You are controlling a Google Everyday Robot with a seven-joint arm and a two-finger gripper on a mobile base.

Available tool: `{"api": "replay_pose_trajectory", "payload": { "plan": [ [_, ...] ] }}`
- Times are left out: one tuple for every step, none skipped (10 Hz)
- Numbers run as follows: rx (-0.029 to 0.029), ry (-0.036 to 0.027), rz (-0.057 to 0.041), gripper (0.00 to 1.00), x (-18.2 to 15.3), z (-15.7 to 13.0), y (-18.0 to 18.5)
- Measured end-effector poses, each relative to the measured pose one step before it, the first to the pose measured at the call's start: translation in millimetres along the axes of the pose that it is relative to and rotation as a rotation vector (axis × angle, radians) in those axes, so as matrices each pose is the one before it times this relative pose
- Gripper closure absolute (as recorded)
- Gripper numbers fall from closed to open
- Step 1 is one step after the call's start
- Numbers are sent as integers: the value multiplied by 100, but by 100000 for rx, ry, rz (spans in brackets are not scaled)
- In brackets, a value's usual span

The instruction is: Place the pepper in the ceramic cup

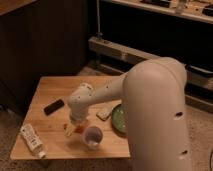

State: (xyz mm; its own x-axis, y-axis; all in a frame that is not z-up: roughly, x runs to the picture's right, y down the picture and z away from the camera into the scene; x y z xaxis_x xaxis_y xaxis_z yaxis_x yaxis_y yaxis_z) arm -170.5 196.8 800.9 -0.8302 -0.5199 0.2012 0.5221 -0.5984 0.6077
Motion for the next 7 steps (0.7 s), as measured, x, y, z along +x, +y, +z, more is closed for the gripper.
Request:
{"api": "replay_pose_trajectory", "payload": {
  "plan": [
    [-4458, -898, -1680, 8, 197, 258, -401],
    [-3163, -498, -1571, 8, 341, 243, -479],
    [-1966, -1416, -1115, 8, -71, 336, 134],
    [-174, -808, -42, 8, -80, 219, -2],
    [1577, 691, -56, 8, 47, 227, 125],
    [2808, 165, 587, 8, -280, 253, 575],
    [1609, 277, 674, 8, -151, 84, 290]
  ]
}}
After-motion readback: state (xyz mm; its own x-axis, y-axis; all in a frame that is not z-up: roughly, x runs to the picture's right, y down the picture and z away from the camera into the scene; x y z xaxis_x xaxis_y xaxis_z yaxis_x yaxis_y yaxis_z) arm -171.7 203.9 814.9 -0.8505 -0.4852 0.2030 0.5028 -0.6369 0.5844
